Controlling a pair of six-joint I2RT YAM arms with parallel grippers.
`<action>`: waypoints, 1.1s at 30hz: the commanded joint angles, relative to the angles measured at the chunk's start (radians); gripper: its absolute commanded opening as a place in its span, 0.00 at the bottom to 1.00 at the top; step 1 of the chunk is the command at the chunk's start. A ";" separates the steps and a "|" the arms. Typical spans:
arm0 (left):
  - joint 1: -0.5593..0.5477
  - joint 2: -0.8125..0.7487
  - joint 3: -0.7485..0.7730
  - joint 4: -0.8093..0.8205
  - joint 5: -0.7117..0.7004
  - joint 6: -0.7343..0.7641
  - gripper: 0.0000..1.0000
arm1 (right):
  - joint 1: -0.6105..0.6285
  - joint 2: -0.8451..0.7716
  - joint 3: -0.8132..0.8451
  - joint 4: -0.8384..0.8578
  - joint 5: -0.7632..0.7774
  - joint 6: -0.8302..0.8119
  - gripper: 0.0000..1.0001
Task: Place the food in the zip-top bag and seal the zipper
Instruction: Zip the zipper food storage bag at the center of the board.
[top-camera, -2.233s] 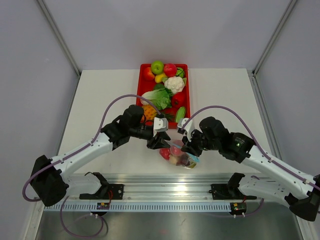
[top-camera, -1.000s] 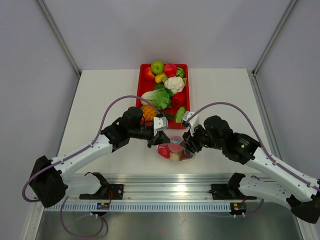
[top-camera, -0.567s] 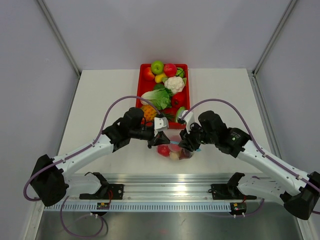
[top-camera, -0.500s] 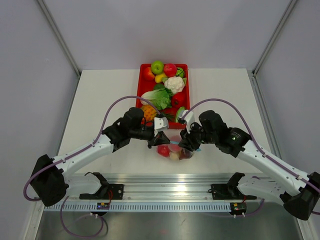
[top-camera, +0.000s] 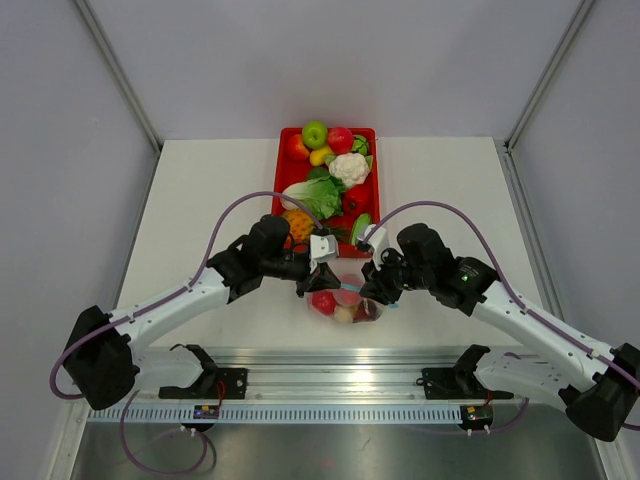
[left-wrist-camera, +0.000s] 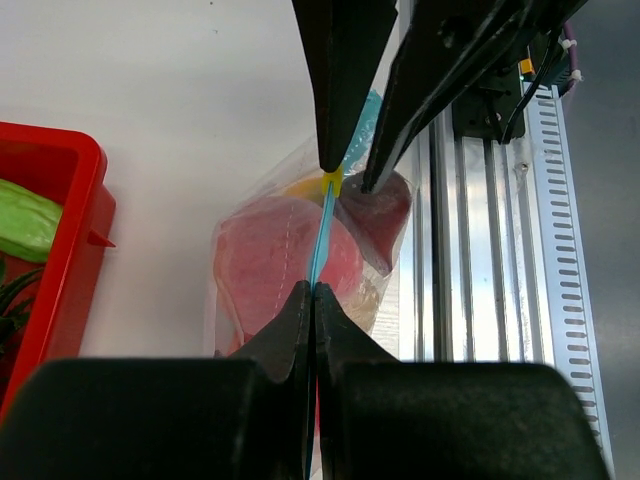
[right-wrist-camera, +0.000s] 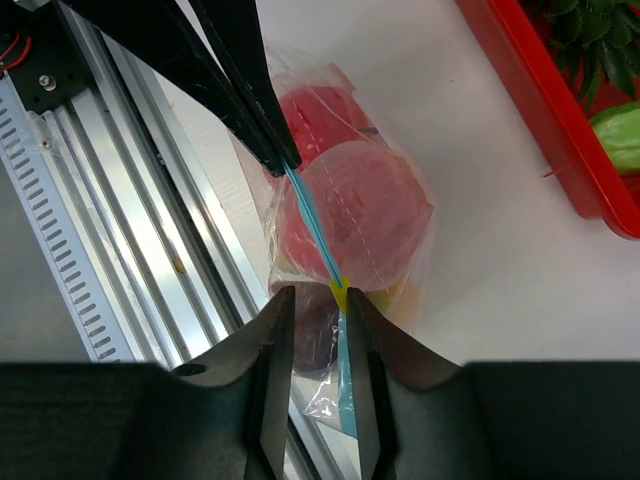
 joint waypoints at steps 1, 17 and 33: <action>-0.002 0.006 0.021 0.065 0.009 0.011 0.00 | -0.012 -0.002 -0.004 0.037 -0.003 -0.018 0.36; -0.002 0.015 0.024 0.060 0.021 0.019 0.00 | -0.012 0.036 -0.014 0.061 0.049 -0.022 0.41; -0.002 0.028 0.031 0.051 0.029 0.026 0.00 | -0.012 0.038 -0.023 0.084 0.063 -0.021 0.31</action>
